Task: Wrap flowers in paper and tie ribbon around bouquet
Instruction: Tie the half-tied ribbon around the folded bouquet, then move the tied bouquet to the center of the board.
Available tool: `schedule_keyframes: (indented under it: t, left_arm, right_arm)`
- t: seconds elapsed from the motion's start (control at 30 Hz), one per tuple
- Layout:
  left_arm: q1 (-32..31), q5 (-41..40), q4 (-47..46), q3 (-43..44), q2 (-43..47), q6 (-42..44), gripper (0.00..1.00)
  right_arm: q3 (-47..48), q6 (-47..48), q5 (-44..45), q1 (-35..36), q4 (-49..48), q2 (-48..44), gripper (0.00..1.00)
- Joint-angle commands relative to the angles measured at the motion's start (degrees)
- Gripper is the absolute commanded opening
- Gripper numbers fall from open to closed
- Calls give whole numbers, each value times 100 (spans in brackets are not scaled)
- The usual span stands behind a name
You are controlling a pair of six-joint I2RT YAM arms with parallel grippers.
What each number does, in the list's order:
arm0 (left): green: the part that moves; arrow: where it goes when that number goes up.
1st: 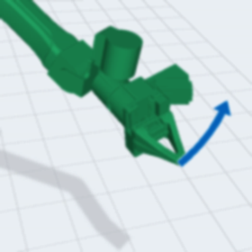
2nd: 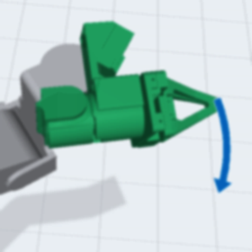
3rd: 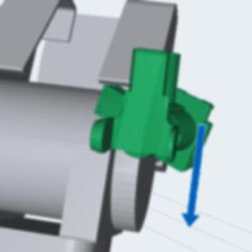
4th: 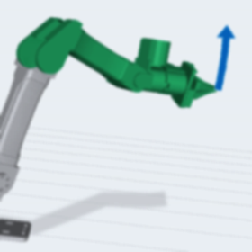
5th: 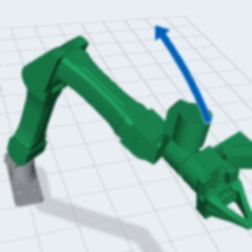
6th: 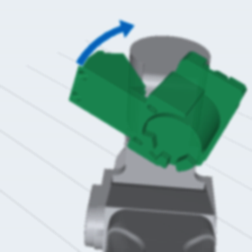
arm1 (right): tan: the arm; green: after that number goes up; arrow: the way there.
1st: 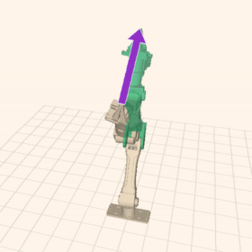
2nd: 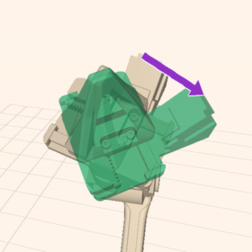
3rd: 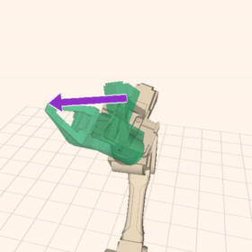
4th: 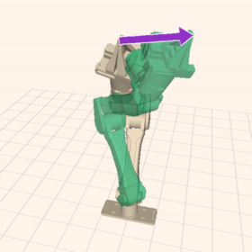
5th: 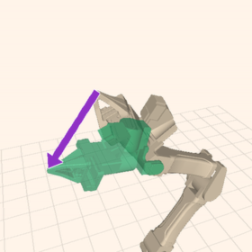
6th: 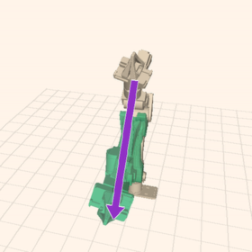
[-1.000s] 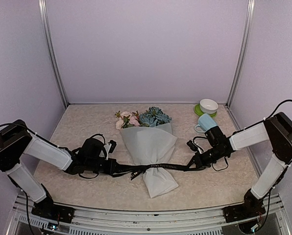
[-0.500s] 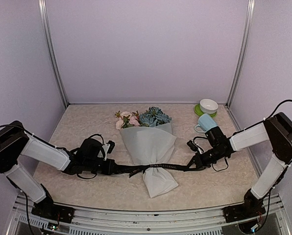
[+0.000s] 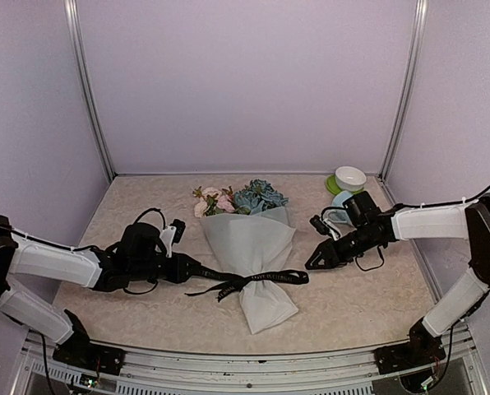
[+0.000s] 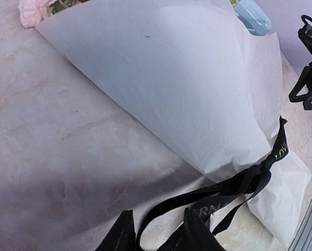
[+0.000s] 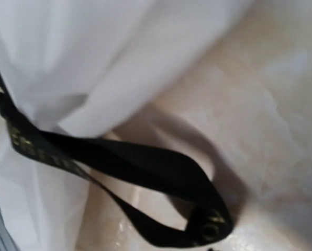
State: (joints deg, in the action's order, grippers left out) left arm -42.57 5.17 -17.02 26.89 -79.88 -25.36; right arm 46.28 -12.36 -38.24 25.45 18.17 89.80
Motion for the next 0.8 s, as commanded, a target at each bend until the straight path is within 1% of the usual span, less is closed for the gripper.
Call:
schedule_keyframes:
  t: [0.0, 0.1, 0.17, 0.2, 0.23, 0.27, 0.3, 0.37, 0.53, 0.63, 0.77]
  left_arm:
    - [36, -595, 398, 121, 284, 196, 38]
    - [53, -1301, 732, 165, 532, 71, 53]
    - [118, -1837, 858, 102, 736, -70, 60]
    - [184, -2003, 895, 79, 802, -157, 66]
    - [278, -2058, 935, 69, 836, -261, 75]
    - [365, -2042, 975, 88, 822, -349, 77]
    - [417, -2036, 1056, 132, 775, -442, 82]
    - [433, -2127, 1183, 218, 628, -536, 84]
    - [433, -1947, 1172, 347, 160, -580, 83]
    - [432, -1876, 1099, 402, 29, -551, 82]
    - [433, -1951, 1071, 411, 34, -514, 82]
  right_arm:
    - [338, 66, 671, 91, 493, -268, 42]
    - [511, 1, 1372, 92, 551, -277, 43]
    - [605, -52, 1545, 134, 402, -153, 41]
    - [654, -70, 1633, 185, 291, -37, 40]
    - [714, -57, 1710, 244, 213, 103, 39]
    - [795, -54, 1775, 295, 141, 256, 39]
    - [843, -58, 1807, 336, 37, 392, 38]
    - [968, -76, 1824, 426, -119, 671, 38]
    - [1294, -123, 1656, 949, -328, 1368, 36]
    - [1385, -220, 1349, 1381, -524, 1563, 36]
    - [1337, -510, 847, 1873, -990, 1585, 36]
